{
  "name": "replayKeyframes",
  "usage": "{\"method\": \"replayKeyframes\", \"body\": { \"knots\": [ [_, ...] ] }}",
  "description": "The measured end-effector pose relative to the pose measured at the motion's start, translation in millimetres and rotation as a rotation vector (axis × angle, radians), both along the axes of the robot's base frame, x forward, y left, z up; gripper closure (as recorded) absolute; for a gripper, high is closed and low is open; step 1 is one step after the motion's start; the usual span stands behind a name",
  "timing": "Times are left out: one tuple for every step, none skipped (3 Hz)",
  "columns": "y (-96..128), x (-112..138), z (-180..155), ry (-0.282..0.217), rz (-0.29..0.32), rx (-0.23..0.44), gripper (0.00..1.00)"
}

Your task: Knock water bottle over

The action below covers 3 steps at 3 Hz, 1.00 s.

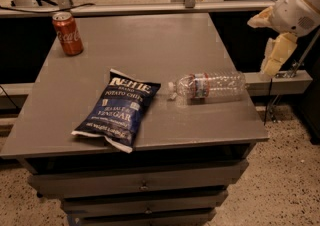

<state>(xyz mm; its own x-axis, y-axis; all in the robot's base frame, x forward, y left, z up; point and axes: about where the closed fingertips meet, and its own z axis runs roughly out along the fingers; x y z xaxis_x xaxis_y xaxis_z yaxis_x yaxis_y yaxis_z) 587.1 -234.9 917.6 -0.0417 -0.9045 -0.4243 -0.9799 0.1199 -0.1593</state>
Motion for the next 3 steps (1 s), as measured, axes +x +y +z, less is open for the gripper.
{"method": "replayKeyframes", "body": {
  "knots": [
    [-39,-23,26,-0.044,-0.084,0.126,0.00],
    [-67,-47,30,-0.072,-0.160,0.309,0.00],
    [-80,-61,39,-0.087,-0.191,0.372,0.00]
  ]
}}
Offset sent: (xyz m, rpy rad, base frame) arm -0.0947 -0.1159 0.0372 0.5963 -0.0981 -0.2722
